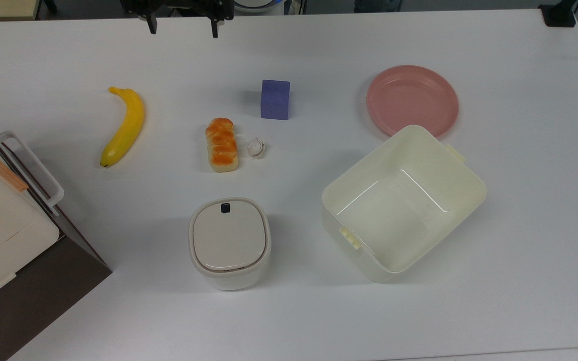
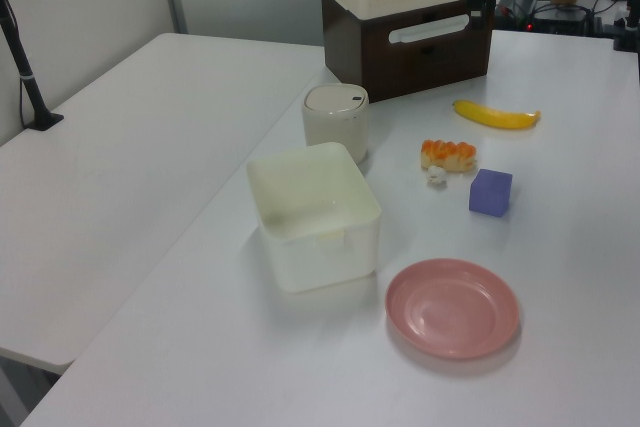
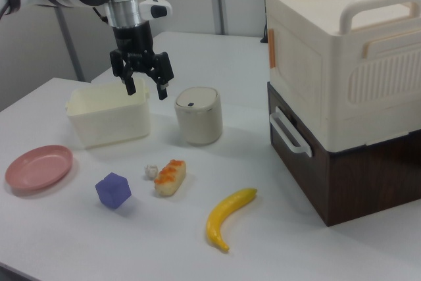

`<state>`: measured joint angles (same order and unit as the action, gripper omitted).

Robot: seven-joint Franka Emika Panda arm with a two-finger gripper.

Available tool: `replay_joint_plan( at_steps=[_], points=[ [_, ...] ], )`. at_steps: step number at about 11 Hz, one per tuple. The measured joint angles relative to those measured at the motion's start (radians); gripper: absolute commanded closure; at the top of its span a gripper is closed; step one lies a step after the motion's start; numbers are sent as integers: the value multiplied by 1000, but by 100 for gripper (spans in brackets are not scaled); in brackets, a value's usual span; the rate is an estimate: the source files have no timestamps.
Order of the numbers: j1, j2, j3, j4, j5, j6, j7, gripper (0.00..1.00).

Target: Put the bread on a plate

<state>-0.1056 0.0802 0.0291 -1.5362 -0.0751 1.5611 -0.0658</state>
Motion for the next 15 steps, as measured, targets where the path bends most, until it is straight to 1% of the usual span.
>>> replay_joint_plan(
  at_steps=[15],
  points=[
    [-4,16,0,0,8,26,-3,0]
  ],
)
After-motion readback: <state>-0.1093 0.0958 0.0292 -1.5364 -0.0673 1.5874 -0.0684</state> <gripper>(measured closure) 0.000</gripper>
